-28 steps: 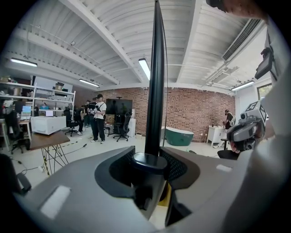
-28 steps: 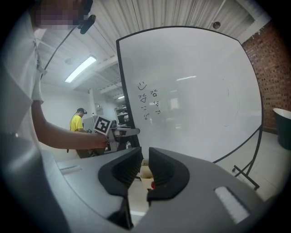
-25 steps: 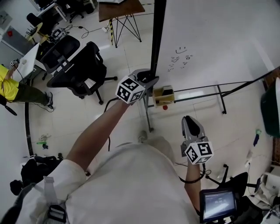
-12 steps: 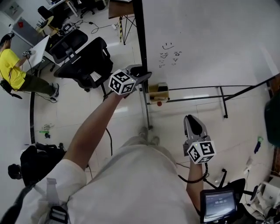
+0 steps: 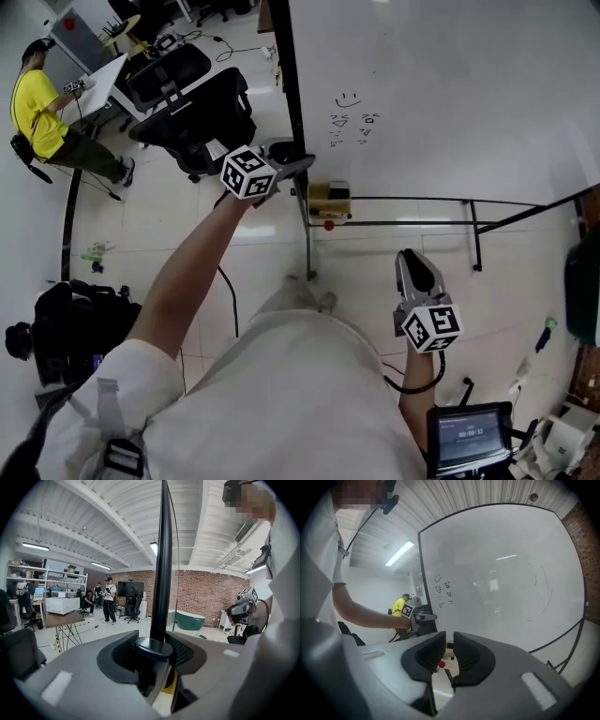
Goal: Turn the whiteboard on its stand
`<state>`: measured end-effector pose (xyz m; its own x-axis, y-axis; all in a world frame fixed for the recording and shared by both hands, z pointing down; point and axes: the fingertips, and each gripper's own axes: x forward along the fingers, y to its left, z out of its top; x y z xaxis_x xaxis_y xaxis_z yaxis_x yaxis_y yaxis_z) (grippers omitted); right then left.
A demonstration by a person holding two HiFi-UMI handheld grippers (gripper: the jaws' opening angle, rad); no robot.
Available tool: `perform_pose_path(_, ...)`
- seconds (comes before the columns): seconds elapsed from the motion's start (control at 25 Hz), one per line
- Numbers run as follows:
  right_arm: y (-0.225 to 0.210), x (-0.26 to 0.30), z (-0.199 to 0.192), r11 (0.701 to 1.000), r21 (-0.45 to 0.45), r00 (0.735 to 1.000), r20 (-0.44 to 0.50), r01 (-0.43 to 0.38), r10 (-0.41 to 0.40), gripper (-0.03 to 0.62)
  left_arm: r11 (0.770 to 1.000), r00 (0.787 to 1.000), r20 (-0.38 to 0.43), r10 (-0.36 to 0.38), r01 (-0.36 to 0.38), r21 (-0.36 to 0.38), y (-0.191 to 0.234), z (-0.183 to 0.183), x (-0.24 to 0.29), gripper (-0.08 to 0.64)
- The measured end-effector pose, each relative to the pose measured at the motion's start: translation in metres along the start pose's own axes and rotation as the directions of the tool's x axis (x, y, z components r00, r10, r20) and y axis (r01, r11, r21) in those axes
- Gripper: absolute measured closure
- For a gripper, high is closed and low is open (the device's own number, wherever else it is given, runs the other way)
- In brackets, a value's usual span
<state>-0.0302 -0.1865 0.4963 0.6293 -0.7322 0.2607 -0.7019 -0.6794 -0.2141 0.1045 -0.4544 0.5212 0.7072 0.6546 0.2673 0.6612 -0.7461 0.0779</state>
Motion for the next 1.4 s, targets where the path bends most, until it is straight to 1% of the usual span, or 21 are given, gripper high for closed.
perform_pose_path(0.12, -0.003, 0.005, 0.006, 1.000, -0.009, 1.000, -0.008, -0.016, 0.016, 0.537, 1.000, 1.000, -0.003, 0.007, -0.007, -0.009, -0.001, 0.001, 0.000, 0.367)
perform_pose_path(0.24, 0.009, 0.014, 0.012, 0.999, -0.028, 0.999, -0.017, -0.036, 0.035, 0.537, 1.000, 1.000, -0.004, 0.009, -0.009, -0.011, -0.003, 0.002, -0.003, 0.367)
perform_pose_path(0.36, 0.023, 0.026, 0.021, 0.999, -0.033, 0.999, -0.014, -0.037, 0.037, 0.537, 1.000, 1.000, -0.007, 0.009, -0.009, -0.013, -0.004, 0.004, -0.004, 0.367)
perform_pose_path(0.52, 0.043, 0.042, 0.027, 0.999, -0.018, 1.000, -0.015, -0.026, 0.026, 0.537, 1.000, 1.000, -0.017, -0.011, 0.010, -0.017, -0.006, 0.005, -0.007, 0.370)
perform_pose_path(0.68, 0.063, 0.056, 0.030, 0.999, -0.011, 0.999, -0.020, -0.034, 0.033, 0.537, 0.999, 0.999, -0.025, -0.033, 0.032, -0.008, -0.010, 0.007, -0.013, 0.376)
perform_pose_path(0.88, 0.056, 0.073, 0.023, 0.999, 0.017, 0.999, -0.027, -0.029, 0.029, 0.537, 0.999, 0.999, -0.036, -0.033, 0.033, -0.012, -0.008, 0.000, -0.003, 0.376)
perform_pose_path(0.96, 0.069, 0.075, 0.018, 1.000, 0.020, 0.999, -0.031, -0.018, 0.019, 0.537, 0.999, 0.999, -0.029, -0.039, 0.039, -0.012, -0.010, -0.004, -0.017, 0.376)
perform_pose_path(1.12, 0.117, 0.077, 0.009, 1.000, 0.003, 1.000, -0.026, 0.002, -0.002, 0.537, 0.999, 0.999, -0.013, -0.045, 0.045, -0.003, -0.012, -0.015, -0.066, 0.374)
perform_pose_path(1.28, 0.146, 0.080, 0.010, 1.000, -0.005, 1.000, -0.010, 0.022, -0.022, 0.537, 0.998, 0.998, -0.012, -0.055, 0.056, 0.008, -0.017, -0.023, -0.094, 0.374)
perform_pose_path(1.4, 0.181, 0.087, 0.004, 0.999, -0.027, 1.000, 0.004, 0.026, -0.026, 0.537, 0.998, 0.998, 0.002, -0.056, 0.056, 0.016, -0.017, -0.035, -0.125, 0.374)
